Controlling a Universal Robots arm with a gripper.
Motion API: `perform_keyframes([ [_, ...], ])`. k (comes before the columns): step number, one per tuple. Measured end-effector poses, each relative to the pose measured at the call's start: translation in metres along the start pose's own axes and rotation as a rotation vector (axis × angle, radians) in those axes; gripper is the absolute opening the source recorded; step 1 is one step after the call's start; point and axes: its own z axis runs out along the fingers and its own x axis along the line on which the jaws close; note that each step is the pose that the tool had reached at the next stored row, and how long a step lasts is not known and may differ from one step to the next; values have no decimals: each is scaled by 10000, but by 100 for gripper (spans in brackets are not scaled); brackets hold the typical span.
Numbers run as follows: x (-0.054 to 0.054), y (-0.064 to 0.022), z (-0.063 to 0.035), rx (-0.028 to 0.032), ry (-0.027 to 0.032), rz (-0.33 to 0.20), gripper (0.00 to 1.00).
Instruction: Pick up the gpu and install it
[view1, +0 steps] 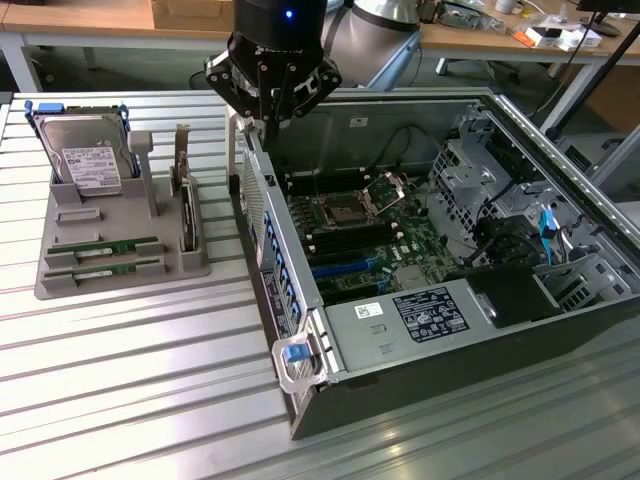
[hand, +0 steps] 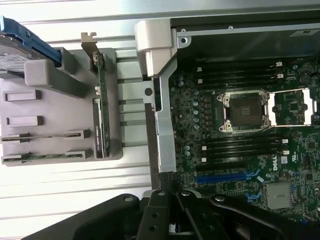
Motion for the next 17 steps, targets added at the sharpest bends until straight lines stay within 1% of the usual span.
perform_keyframes([
  [2, 31, -2, 0, -1, -1, 0, 10],
  [3, 66, -5, -1, -1, -1, -1, 10],
  [9, 189, -14, -5, -1, -2, 0, 10],
  [17, 292, -22, -8, -1, -2, 0, 10],
])
